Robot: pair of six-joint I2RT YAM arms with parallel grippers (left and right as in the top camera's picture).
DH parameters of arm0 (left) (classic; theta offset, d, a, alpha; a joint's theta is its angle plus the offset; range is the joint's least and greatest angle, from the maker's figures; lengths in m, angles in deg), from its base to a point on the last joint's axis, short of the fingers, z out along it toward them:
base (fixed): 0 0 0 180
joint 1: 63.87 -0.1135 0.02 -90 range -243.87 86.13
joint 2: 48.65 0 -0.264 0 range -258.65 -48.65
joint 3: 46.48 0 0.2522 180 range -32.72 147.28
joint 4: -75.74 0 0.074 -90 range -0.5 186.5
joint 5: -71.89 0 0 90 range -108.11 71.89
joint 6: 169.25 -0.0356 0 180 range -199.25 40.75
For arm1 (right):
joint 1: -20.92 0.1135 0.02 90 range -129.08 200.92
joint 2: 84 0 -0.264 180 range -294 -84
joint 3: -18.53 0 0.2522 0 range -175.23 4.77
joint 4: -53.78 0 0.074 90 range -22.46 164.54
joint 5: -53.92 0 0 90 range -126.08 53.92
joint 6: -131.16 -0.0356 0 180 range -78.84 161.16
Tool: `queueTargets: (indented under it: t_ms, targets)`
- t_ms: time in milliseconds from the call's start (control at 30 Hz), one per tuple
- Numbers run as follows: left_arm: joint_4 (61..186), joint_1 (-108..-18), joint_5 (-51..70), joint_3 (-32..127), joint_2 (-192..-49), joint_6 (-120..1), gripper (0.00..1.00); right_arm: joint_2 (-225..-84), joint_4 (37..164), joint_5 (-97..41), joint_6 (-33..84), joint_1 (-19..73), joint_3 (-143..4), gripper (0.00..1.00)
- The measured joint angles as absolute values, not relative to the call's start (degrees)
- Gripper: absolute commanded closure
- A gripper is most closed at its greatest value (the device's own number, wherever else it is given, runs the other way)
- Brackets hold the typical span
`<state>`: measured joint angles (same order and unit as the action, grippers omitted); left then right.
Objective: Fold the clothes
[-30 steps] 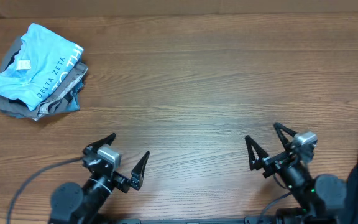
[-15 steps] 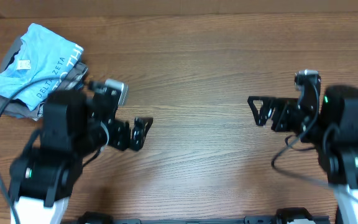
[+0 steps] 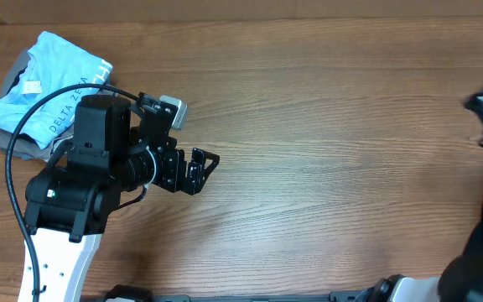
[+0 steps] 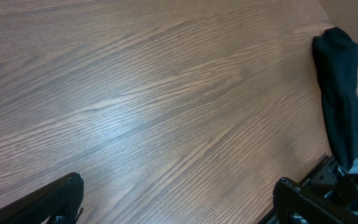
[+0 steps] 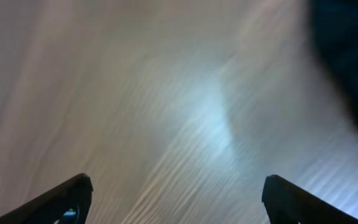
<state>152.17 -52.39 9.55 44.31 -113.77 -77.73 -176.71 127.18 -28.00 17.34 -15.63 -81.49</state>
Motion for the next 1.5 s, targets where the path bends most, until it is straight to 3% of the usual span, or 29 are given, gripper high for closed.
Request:
queueTargets:
  t_ms: [200,733,867,1000,1167,1367,1500]
  targets:
    - [152.1,-52.4,9.8,44.3,-113.8,-77.7,0.0,-180.8,122.9,-29.8,16.6,-26.4,-81.5,0.09]
    - [153.5,-52.4,9.8,44.5,-116.7,-77.7,0.0,-193.5,113.3,-37.7,22.7,-31.9,-81.6,0.09]
    - [153.5,-52.4,9.8,44.5,-117.9,-77.7,0.0,-194.3,113.7,-39.0,24.1,-31.9,-81.6,0.29]
    - [153.6,-52.4,9.8,44.5,-118.8,-77.7,0.0,-195.6,113.7,-39.6,24.9,-31.9,-81.5,0.7]
    - [153.6,-52.4,9.8,44.5,-119.2,-77.7,0.0,-196.1,114.4,-38.2,25.1,-31.9,-80.9,0.96]
    - [153.3,-52.4,9.8,44.5,-119.2,-77.7,0.0,-195.5,115.3,-30.0,24.9,-30.4,-80.9,0.96]
    - [153.2,-52.4,9.8,44.5,-119.2,-77.7,0.0,-192.4,116.9,-25.2,24.9,-24.0,-80.8,0.96]
